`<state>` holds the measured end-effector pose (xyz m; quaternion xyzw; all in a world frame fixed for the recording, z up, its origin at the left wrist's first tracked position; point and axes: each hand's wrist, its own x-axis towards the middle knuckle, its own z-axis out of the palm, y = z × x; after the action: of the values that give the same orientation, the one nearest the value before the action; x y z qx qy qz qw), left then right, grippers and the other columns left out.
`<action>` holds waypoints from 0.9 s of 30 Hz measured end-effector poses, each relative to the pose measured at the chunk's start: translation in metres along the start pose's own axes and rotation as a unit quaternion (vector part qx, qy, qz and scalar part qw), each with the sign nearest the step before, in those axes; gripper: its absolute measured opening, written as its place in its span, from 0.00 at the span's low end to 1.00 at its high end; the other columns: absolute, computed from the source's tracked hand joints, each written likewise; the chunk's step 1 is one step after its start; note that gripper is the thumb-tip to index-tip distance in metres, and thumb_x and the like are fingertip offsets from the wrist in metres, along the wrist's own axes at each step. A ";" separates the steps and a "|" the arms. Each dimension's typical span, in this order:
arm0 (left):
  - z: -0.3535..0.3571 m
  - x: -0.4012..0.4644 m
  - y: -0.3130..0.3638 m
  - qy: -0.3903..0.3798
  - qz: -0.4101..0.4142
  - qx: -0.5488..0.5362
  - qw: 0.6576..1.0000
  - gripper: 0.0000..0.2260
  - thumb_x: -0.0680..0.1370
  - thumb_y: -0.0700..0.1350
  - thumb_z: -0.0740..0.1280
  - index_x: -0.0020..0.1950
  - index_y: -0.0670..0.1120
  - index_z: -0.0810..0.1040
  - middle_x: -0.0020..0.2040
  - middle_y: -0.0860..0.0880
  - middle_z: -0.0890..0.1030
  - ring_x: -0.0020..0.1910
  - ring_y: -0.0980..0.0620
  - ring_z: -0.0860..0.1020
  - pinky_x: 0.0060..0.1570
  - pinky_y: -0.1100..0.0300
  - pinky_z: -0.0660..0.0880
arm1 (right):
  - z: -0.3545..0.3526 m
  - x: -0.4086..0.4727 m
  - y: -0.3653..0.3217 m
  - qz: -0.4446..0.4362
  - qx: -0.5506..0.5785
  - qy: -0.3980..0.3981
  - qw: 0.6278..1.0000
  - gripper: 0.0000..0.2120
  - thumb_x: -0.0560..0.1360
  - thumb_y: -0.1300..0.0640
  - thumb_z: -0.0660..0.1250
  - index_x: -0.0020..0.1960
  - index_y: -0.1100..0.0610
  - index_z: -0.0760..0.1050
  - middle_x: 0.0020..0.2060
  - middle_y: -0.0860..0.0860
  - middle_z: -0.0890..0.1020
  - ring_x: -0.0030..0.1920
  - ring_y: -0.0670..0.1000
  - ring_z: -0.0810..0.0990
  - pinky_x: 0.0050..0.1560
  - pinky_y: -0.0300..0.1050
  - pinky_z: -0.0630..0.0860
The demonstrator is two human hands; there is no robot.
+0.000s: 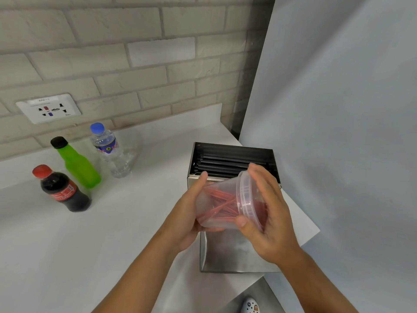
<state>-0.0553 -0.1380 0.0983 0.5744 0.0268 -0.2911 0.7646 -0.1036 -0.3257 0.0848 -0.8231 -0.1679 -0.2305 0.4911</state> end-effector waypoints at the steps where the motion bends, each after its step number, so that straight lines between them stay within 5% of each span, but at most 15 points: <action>1: 0.000 0.001 0.003 -0.008 -0.009 -0.025 1.000 0.31 0.79 0.71 0.60 0.62 0.49 0.86 0.57 0.43 0.88 0.54 0.44 0.88 0.47 0.50 0.84 | 0.000 0.000 0.001 -0.012 -0.005 -0.004 1.000 0.37 0.79 0.38 0.67 0.80 0.58 0.63 0.78 0.61 0.67 0.79 0.62 0.65 0.72 0.67 0.71; 4: -0.001 0.004 0.005 -0.004 -0.009 -0.049 0.999 0.30 0.79 0.70 0.62 0.57 0.46 0.88 0.53 0.42 0.88 0.51 0.44 0.88 0.44 0.52 0.83 | -0.001 -0.001 0.001 -0.057 -0.024 -0.028 0.998 0.38 0.77 0.38 0.68 0.81 0.53 0.62 0.78 0.61 0.65 0.78 0.66 0.66 0.69 0.67 0.73; 6: 0.001 0.006 -0.001 0.020 0.023 -0.020 0.999 0.27 0.82 0.67 0.61 0.58 0.46 0.87 0.55 0.41 0.88 0.55 0.42 0.87 0.51 0.49 0.83 | -0.001 0.000 0.001 -0.065 -0.034 -0.029 0.997 0.38 0.77 0.37 0.68 0.81 0.52 0.61 0.77 0.62 0.65 0.78 0.66 0.66 0.69 0.66 0.74; 9: 0.009 0.007 -0.010 0.067 0.084 -0.013 0.994 0.22 0.84 0.61 0.60 0.56 0.49 0.88 0.55 0.41 0.88 0.56 0.41 0.87 0.56 0.45 0.82 | 0.000 0.002 -0.002 -0.031 -0.013 0.001 0.999 0.36 0.79 0.39 0.66 0.79 0.58 0.63 0.77 0.63 0.67 0.78 0.64 0.66 0.70 0.68 0.72; 13: 0.018 0.004 -0.017 0.117 0.172 0.005 0.978 0.15 0.81 0.58 0.62 0.53 0.52 0.86 0.50 0.48 0.88 0.51 0.49 0.87 0.51 0.49 0.83 | 0.002 0.001 -0.009 0.019 0.018 0.030 0.999 0.32 0.80 0.42 0.67 0.78 0.56 0.65 0.77 0.59 0.69 0.78 0.61 0.68 0.73 0.66 0.71; 16: 0.023 -0.001 -0.020 0.133 0.244 0.046 0.960 0.11 0.80 0.59 0.65 0.57 0.58 0.82 0.50 0.55 0.87 0.49 0.55 0.87 0.43 0.62 0.82 | 0.003 0.005 -0.014 0.139 0.106 0.051 0.983 0.30 0.78 0.42 0.64 0.79 0.44 0.64 0.76 0.49 0.73 0.74 0.53 0.74 0.66 0.51 0.80; 19: 0.021 -0.002 -0.025 0.114 0.278 0.069 0.951 0.18 0.78 0.60 0.67 0.65 0.56 0.77 0.56 0.61 0.84 0.55 0.56 0.86 0.45 0.63 0.83 | 0.001 0.008 -0.016 0.201 0.180 0.064 0.961 0.31 0.75 0.38 0.64 0.78 0.39 0.67 0.74 0.44 0.75 0.70 0.46 0.78 0.57 0.38 0.82; 23: 0.014 0.001 -0.020 0.059 0.195 -0.029 0.979 0.22 0.73 0.58 0.72 0.65 0.54 0.81 0.59 0.54 0.86 0.57 0.54 0.86 0.52 0.59 0.82 | -0.006 0.011 -0.018 0.120 0.094 0.045 0.987 0.29 0.77 0.46 0.66 0.77 0.47 0.67 0.74 0.51 0.75 0.72 0.53 0.76 0.67 0.55 0.79; 25: 0.010 0.003 -0.012 0.038 0.131 -0.035 0.990 0.17 0.78 0.61 0.68 0.60 0.53 0.86 0.55 0.50 0.88 0.56 0.50 0.86 0.58 0.47 0.81 | -0.010 0.011 -0.013 0.046 0.028 0.022 0.998 0.31 0.76 0.50 0.68 0.77 0.56 0.66 0.74 0.56 0.73 0.76 0.55 0.72 0.71 0.61 0.74; 27: 0.006 0.005 -0.009 0.005 0.047 -0.043 0.998 0.24 0.81 0.66 0.62 0.62 0.51 0.87 0.58 0.44 0.88 0.58 0.45 0.86 0.66 0.37 0.78 | -0.012 0.012 -0.010 -0.002 -0.006 -0.007 1.000 0.34 0.75 0.49 0.71 0.76 0.61 0.67 0.75 0.60 0.71 0.78 0.58 0.69 0.73 0.64 0.72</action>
<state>-0.0567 -0.1468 0.0903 0.5428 0.0162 -0.2507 0.8014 -0.1010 -0.3314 0.1034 -0.8276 -0.1715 -0.2266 0.4841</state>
